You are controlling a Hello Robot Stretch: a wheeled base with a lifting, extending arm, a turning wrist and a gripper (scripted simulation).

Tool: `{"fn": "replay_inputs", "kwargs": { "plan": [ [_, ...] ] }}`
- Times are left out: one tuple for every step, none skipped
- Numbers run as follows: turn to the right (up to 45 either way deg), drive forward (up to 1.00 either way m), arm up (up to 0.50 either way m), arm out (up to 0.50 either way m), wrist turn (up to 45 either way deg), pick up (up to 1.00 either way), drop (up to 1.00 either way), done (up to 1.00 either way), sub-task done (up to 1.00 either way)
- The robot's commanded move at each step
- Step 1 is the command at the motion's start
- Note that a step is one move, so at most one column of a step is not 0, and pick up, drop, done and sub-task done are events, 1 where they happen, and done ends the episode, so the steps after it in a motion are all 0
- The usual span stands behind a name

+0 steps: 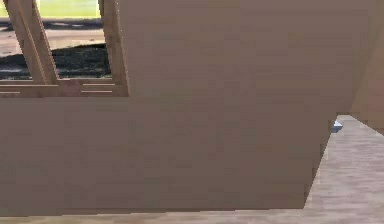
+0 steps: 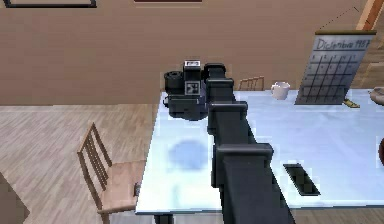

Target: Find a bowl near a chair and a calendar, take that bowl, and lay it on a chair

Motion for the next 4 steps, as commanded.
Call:
{"fn": "replay_inputs", "kwargs": {
  "plan": [
    [0.0,0.00,0.00,0.00,-45.0,0.00,0.00,0.00,0.00],
    [0.0,0.00,0.00,0.00,-45.0,0.00,0.00,0.00,0.00],
    [0.0,0.00,0.00,0.00,-39.0,0.00,0.00,0.00,0.00],
    [0.0,0.00,0.00,-0.28,0.0,0.00,0.00,0.00,0.00]
  ]
}}
